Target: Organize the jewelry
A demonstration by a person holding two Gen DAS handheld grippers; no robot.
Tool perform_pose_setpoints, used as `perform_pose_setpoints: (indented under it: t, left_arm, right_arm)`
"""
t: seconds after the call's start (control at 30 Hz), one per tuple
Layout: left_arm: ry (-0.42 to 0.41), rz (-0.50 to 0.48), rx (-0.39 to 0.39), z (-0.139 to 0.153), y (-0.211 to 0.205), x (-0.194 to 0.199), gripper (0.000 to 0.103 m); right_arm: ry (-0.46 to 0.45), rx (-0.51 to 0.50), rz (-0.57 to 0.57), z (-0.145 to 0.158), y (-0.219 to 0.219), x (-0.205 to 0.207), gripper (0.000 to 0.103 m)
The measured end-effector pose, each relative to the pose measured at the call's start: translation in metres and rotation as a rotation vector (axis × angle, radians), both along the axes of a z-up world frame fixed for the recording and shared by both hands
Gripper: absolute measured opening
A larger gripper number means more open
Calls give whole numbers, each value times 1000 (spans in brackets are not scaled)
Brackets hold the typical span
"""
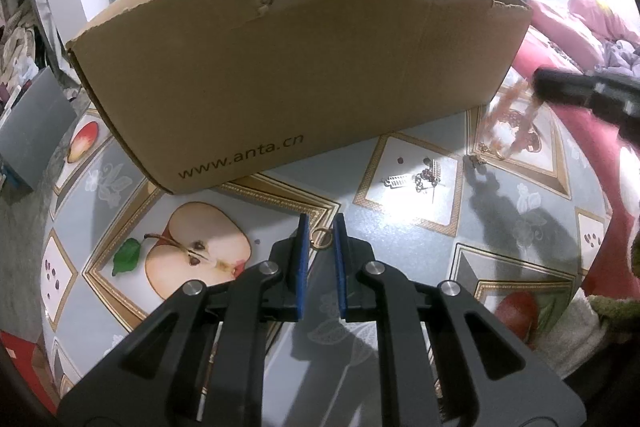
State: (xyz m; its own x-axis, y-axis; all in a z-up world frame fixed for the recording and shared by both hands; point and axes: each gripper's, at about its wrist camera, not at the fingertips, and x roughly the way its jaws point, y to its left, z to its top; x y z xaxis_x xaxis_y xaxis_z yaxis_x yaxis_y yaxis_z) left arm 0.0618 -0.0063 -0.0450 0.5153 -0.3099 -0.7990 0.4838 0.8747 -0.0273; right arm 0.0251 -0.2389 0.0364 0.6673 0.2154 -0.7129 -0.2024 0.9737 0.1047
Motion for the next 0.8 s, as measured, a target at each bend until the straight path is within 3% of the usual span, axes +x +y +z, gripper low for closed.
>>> perform_pose_setpoints:
  t: [0.1,0.3,0.57,0.67,0.8]
  left_arm:
    - [0,-1,1,0,0,0,11]
    - [-1,-1,3,0,0,0,11]
    - [-3,1,6,0,0,0,11]
    - [-3,1,6,0,0,0,11]
    - [-8,2,11,0,-1,-1,11]
  right_arm:
    - [-9,47,-61,10,-21,-5,10]
    - [-14,18,-151,8,-43,-9,10]
    - [-11,-26,-164,0,-49,-8,10]
    - [-42,-86,-150,1,-43,0,10]
    - [-53,-278,-74,-14,-21,2,10]
